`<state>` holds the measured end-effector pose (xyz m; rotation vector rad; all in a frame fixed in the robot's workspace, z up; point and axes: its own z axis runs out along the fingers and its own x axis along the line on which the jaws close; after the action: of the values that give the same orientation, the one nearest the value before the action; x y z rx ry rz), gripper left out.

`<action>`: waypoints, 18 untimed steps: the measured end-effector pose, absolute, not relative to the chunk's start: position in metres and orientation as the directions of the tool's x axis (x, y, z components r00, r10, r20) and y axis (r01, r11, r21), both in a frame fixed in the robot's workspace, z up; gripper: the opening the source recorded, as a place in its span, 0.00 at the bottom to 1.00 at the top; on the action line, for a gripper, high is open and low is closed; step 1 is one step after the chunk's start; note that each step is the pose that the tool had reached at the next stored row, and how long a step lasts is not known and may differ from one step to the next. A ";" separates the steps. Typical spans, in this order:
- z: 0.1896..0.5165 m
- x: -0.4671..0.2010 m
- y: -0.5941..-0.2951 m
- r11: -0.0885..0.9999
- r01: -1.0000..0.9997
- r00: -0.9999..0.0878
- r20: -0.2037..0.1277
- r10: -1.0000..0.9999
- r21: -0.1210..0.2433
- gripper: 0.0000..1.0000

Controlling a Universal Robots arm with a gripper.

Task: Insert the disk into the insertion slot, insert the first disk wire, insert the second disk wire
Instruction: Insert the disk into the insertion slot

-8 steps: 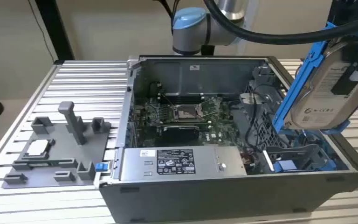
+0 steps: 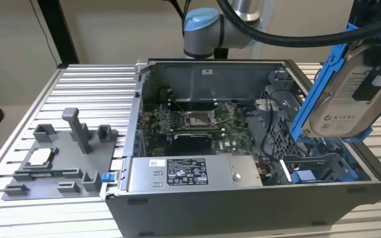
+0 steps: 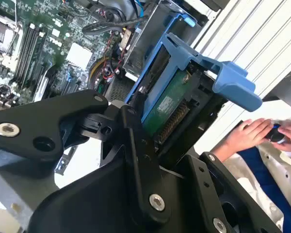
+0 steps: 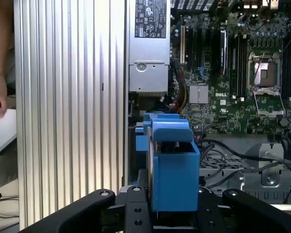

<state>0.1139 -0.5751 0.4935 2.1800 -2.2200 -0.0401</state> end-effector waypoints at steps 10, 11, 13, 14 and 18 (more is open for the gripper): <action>0.488 0.115 -0.575 0.017 -0.999 -0.018 -0.025 -1.000 0.040 0.00; 0.487 0.116 -0.575 0.017 -0.999 -0.018 -0.033 -0.999 0.040 0.00; 0.486 0.117 -0.576 0.016 -0.999 -0.018 -0.049 -0.999 0.040 0.00; 0.486 0.117 -0.576 0.016 -0.999 -0.018 -0.056 -0.998 0.040 0.00; 0.482 0.121 -0.579 0.015 -0.999 -0.018 -0.075 -0.997 0.040 0.00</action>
<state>0.1213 -0.5791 0.4824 2.2186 -2.2559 -0.1284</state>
